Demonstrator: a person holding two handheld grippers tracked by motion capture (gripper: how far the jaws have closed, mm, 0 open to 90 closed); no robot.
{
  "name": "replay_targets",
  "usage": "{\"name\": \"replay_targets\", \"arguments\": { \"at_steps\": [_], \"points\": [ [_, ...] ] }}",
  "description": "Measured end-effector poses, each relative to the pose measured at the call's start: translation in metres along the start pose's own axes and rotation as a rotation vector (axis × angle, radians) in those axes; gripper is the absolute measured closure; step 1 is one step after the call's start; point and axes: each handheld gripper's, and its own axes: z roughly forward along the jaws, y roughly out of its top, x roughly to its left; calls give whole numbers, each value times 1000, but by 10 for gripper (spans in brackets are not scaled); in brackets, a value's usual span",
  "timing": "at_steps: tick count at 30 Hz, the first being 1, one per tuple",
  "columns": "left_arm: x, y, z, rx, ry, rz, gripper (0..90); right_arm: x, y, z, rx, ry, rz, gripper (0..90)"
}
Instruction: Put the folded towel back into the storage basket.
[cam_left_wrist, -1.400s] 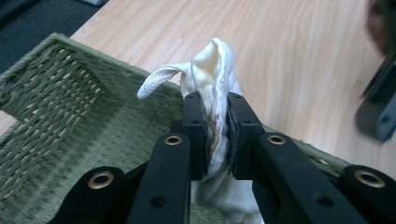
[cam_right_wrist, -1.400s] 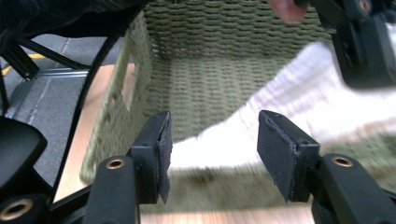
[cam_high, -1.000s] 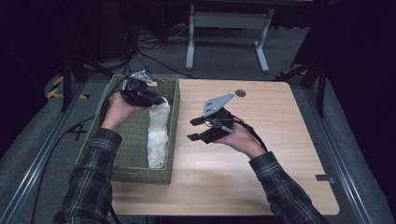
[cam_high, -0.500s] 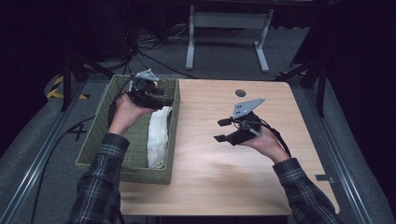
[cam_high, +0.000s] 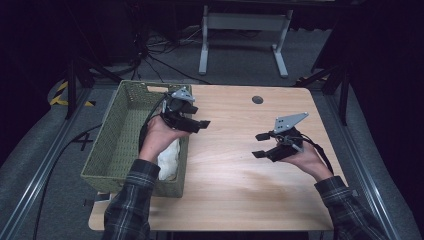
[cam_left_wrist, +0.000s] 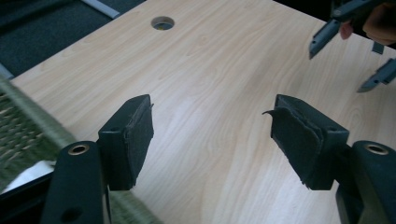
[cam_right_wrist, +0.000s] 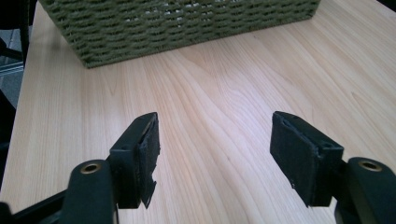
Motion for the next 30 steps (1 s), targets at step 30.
{"name": "replay_targets", "arguments": {
  "at_steps": [30],
  "points": [
    [-101,-48,92,84,-46,75,242,12,-110,-21,47,-140,102,232]
  ]
}}
